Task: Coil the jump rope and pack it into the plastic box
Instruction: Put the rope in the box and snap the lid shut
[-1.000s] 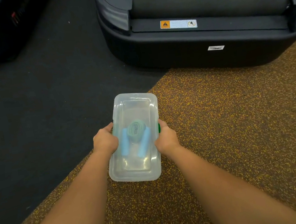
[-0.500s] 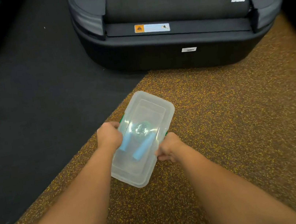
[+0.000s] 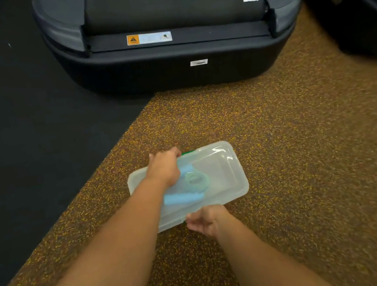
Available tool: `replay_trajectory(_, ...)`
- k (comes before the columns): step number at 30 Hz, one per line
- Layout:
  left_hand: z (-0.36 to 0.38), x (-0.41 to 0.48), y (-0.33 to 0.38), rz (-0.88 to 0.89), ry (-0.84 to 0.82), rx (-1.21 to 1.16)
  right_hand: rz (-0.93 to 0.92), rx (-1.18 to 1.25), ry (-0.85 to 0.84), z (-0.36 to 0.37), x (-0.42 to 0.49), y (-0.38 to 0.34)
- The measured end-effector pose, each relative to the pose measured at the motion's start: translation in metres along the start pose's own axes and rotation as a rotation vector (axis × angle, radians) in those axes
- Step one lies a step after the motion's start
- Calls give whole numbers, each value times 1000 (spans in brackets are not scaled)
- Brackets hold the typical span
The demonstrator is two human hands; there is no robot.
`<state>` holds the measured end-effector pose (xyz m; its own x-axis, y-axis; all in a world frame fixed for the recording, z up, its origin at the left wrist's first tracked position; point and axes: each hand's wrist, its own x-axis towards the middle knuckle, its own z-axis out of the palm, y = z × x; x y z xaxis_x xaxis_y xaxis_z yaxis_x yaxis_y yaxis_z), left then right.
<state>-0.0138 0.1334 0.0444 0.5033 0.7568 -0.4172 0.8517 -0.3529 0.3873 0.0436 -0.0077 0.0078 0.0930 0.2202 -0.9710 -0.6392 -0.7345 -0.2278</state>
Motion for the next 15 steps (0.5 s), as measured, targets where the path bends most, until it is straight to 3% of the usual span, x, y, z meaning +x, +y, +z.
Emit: replay_trajectory(15,11,16,8,151,-204,259,0,219,24,7,7,1)
